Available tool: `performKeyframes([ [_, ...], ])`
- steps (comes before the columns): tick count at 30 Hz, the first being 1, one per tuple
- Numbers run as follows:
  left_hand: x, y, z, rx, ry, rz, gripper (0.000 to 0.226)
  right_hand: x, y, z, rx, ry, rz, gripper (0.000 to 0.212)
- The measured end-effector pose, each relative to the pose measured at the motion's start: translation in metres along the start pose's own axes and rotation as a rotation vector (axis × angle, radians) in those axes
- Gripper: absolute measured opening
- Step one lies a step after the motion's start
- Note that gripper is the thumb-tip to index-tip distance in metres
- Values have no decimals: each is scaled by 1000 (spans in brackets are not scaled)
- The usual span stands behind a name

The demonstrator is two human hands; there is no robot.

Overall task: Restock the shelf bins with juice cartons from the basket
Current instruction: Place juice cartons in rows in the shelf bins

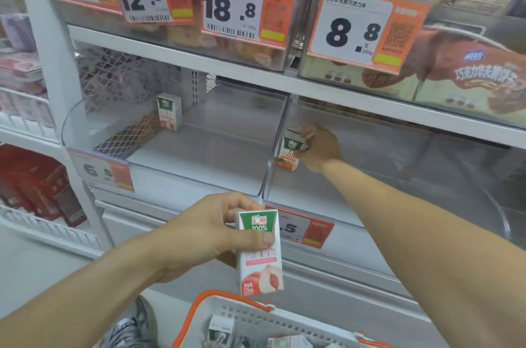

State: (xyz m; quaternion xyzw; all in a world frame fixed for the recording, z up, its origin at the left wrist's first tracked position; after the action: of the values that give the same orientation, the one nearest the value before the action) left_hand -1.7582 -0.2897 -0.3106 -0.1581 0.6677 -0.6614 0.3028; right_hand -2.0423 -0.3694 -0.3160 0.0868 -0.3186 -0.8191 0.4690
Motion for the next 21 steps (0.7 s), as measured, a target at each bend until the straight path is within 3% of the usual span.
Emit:
performKeyframes([
  [3, -1, 2, -1, 46, 55, 0, 33, -18, 3, 22, -1, 16, -119, 48],
  [6, -3, 2, -3, 49, 100, -28, 29, -59, 19, 50, 90, 103, -79, 26],
  [10, -9, -1, -2, -48, 106, -91, 30, -135, 53, 81, 573, 720, -43, 29],
  [12, -12, -3, 0, -79, 85, -108, 43, -162, 68, 87, 488, 918, 8, 43],
  [14, -16, -6, 5, -87, 52, -129, 54, -176, 82, 84, 284, 941, 94, 54],
  [16, -20, -11, 14, -62, 9, -164, 60, -183, 96, 75, 224, 924, 153, 48],
  [21, -39, -24, 44, 5, -173, -229, 66, -176, 125, 49, 451, 888, 165, 31],
])
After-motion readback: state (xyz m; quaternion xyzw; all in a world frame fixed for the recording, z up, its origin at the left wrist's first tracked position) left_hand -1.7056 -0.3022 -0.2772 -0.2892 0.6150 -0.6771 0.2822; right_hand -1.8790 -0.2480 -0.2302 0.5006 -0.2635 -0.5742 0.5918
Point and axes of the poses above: each hand's wrist, its own x-axis towards the middle knuckle, its own z-axis out of the back of the hand, y = z × x, the point moved 3 cm from there along x, towards the middle knuckle, and after that the axes turned 3 degrees about -z, right-handed, at the moved point
